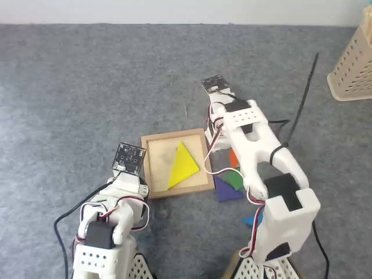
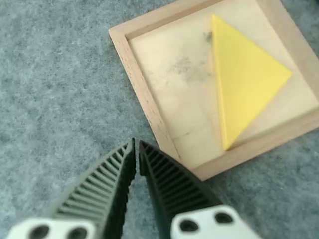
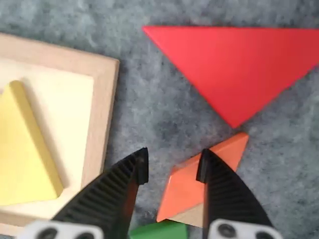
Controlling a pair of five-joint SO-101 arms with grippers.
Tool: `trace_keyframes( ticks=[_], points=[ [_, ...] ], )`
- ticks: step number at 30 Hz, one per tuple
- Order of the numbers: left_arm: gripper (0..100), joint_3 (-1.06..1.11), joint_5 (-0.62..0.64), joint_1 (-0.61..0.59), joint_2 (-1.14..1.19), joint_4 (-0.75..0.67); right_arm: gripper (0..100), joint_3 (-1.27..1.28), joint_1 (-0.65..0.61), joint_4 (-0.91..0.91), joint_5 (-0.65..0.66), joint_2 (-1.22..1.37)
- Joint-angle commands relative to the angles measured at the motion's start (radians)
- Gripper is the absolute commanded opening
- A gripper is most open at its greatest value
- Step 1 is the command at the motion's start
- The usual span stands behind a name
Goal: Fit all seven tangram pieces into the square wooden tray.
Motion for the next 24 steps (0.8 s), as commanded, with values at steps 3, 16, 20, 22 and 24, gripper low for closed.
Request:
trace_keyframes(
  ticks=[3,16,20,22,24],
  points=[
    [1,-0.019,0.008,0.006,-0.021,0.006,17.7,0.037,-0.104,0.01,-0.026,-0.165],
    [1,-0.019,0.008,0.006,-0.021,0.006,17.3,0.135,-0.157,-0.097,-0.031,-0.101],
    [1,-0.019,0.008,0.006,-0.021,0.006,10.7,0.135,-0.097,-0.096,-0.029,-0.038],
    [1,-0.019,0.008,0.006,-0.021,0.006,5.7,0.132,-0.051,-0.093,-0.029,-0.031],
    [1,-0.019,0.008,0.006,-0.021,0.006,2.4,0.118,-0.015,-0.082,-0.031,-0.028]
  ],
)
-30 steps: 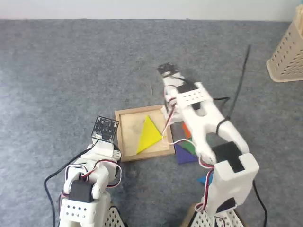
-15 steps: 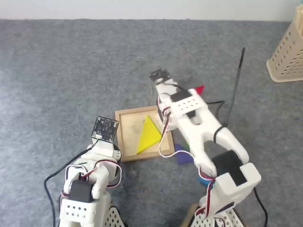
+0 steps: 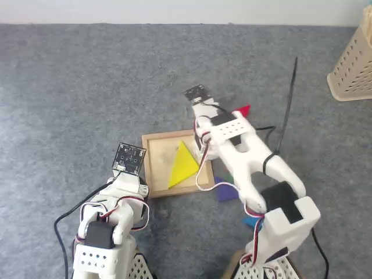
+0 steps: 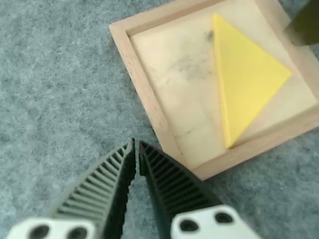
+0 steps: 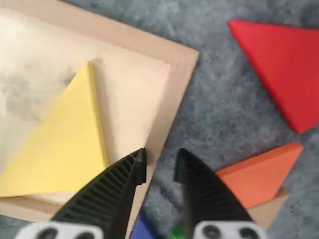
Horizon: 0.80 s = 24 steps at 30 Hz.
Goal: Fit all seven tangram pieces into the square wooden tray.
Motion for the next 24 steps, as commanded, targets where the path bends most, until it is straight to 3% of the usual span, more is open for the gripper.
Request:
trace_keyframes(
  ticks=[1,10,17,24],
  points=[
    [1,-0.019,0.008,0.006,-0.021,0.006,1.9,-0.009,0.09,0.007,-0.005,0.031],
    [1,-0.019,0.008,0.006,-0.021,0.006,2.2,-0.074,0.156,0.102,-0.014,-0.045],
    [1,-0.019,0.008,0.006,-0.021,0.006,19.0,-0.002,-0.048,0.094,-0.061,-0.205],
    [1,-0.019,0.008,0.006,-0.021,0.006,20.2,0.057,-0.09,-0.005,-0.032,-0.154]
  ],
)
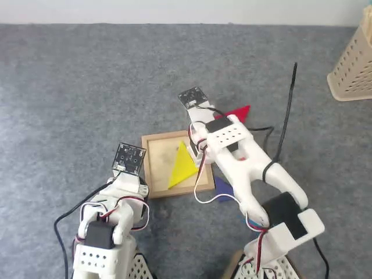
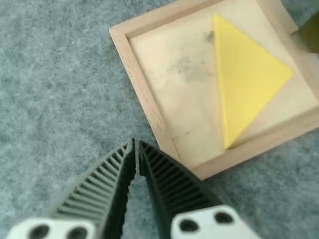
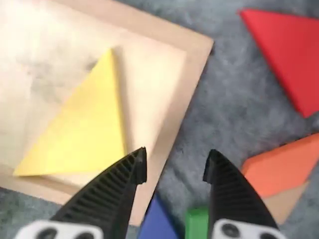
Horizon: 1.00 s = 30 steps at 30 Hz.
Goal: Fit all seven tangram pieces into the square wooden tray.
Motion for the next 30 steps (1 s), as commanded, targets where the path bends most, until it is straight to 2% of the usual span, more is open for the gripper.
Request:
trace_keyframes(
  ticks=[1,8,11,15,21,25,30],
  points=[
    [1,-0.019,0.008,0.006,-0.021,0.006,20.2,-0.012,0.002,-0.035,0.011,0.005],
    [1,-0.019,0.008,0.006,-0.021,0.006,17.7,-0.091,0.033,-0.028,0.02,0.156],
    [1,-0.019,0.008,0.006,-0.021,0.006,12.6,-0.1,0.068,-0.027,0.035,0.193],
    [1,-0.019,0.008,0.006,-0.021,0.006,0.2,-0.12,0.196,0.033,0.038,0.196],
    [1,-0.019,0.008,0.008,-0.021,0.006,0.7,-0.104,0.366,0.079,0.04,0.148],
    [1,-0.019,0.008,0.008,-0.021,0.006,4.2,-0.083,0.372,0.102,0.037,0.099],
    [1,-0.019,0.008,0.008,-0.021,0.006,25.2,-0.098,0.369,0.153,0.04,-0.013]
  ],
)
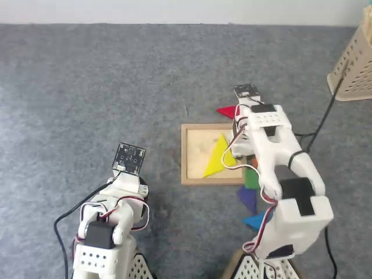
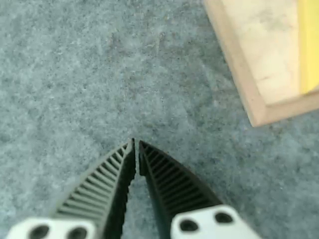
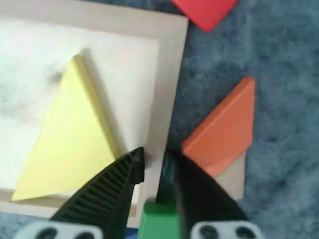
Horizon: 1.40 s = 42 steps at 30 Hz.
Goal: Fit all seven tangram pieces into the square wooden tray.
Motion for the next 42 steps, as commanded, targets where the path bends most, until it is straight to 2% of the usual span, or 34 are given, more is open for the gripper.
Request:
trace_keyframes(
  ticks=[1,4,7,10,13,17,21,27,30,36,39,42],
  points=[
    [1,-0.019,0.008,0.008,-0.021,0.006,28.2,-0.021,0.007,0.036,0.026,-0.142],
    [1,-0.019,0.008,0.008,-0.021,0.006,29.2,-0.014,-0.068,0.038,0.063,-0.191],
    [1,-0.019,0.008,0.008,-0.021,0.006,19.2,0.006,-0.147,0.03,0.086,-0.176],
    [1,-0.019,0.008,0.008,-0.021,0.006,7.5,0.005,-0.168,0.024,0.092,-0.122],
    [1,-0.019,0.008,0.008,-0.021,0.006,0.4,0.0,-0.166,0.022,0.199,-0.087],
    [1,-0.019,0.008,0.008,-0.021,0.006,2.4,0.0,-0.173,0.007,0.35,-0.061],
    [1,-0.019,0.008,0.008,-0.021,0.006,2.6,-0.006,-0.182,-0.056,0.371,0.013],
    [1,-0.019,0.008,0.008,-0.021,0.006,2.7,-0.152,-0.288,-0.059,0.361,0.176],
    [1,-0.019,0.008,0.008,-0.021,0.006,2.7,-0.242,-0.341,0.002,0.324,0.229],
    [1,-0.019,0.008,0.008,-0.021,0.006,2.7,-0.295,-0.429,0.044,0.315,0.249],
    [1,-0.019,0.008,0.008,-0.021,0.006,2.7,-0.295,-0.438,0.045,0.31,0.248],
    [1,-0.019,0.008,0.008,-0.021,0.006,2.4,-0.296,-0.395,0.042,0.239,0.213]
  ],
)
